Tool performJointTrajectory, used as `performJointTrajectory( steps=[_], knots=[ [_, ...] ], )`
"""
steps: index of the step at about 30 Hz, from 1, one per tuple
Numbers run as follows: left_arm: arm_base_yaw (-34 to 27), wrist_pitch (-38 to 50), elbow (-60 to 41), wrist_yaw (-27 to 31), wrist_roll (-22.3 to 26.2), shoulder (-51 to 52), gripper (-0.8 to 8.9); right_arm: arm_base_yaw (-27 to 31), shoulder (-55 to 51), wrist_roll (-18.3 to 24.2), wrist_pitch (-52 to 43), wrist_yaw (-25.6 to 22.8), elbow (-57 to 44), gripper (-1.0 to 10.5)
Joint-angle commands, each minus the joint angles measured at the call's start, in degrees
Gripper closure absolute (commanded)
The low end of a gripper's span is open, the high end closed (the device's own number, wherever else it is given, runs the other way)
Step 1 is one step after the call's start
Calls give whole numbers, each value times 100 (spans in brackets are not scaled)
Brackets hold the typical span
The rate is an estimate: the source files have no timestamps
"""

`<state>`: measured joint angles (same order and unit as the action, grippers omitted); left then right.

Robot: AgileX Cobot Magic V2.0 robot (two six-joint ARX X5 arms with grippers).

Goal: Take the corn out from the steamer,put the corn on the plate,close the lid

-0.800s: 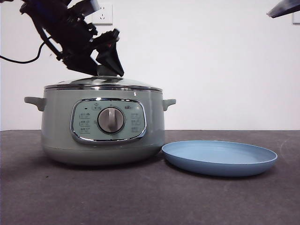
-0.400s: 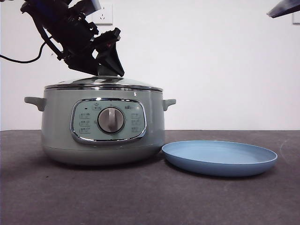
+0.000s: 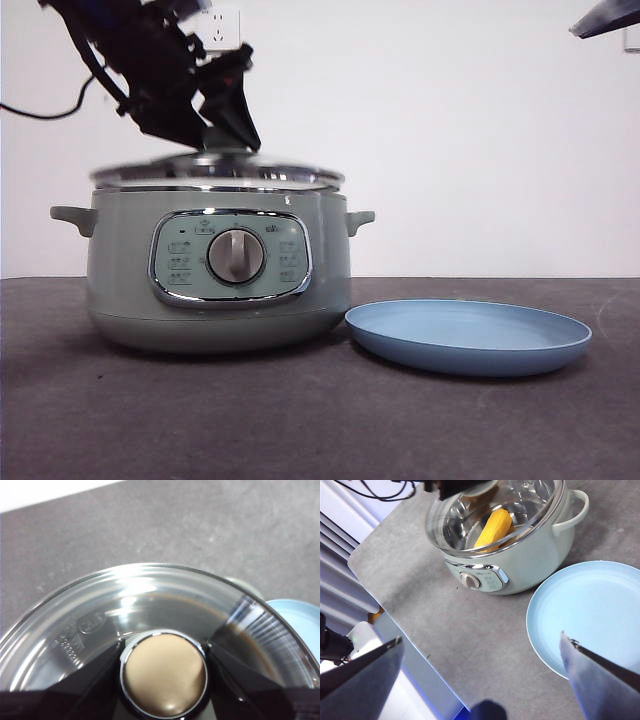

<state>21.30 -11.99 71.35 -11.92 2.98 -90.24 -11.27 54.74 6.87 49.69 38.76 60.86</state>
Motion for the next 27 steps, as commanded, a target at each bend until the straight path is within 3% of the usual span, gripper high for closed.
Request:
performJointTrajectory(
  steps=[1,9,19,27],
  knots=[
    [9,160,153,-31,-68,415,822,-9,-2,4,-13,-11,11,379],
    [9,-553,153,-33,-127,1515,822,-11,-2,-101,-214,-11,11,379],
    [9,-2074,153,28,-129,3519,822,-509,363,-1416,-1777,-70,59,379],
    [9,-3259,153,446,-127,4776,822,-1585,1878,-1434,-1847,-1126,1051,379]
  ],
)
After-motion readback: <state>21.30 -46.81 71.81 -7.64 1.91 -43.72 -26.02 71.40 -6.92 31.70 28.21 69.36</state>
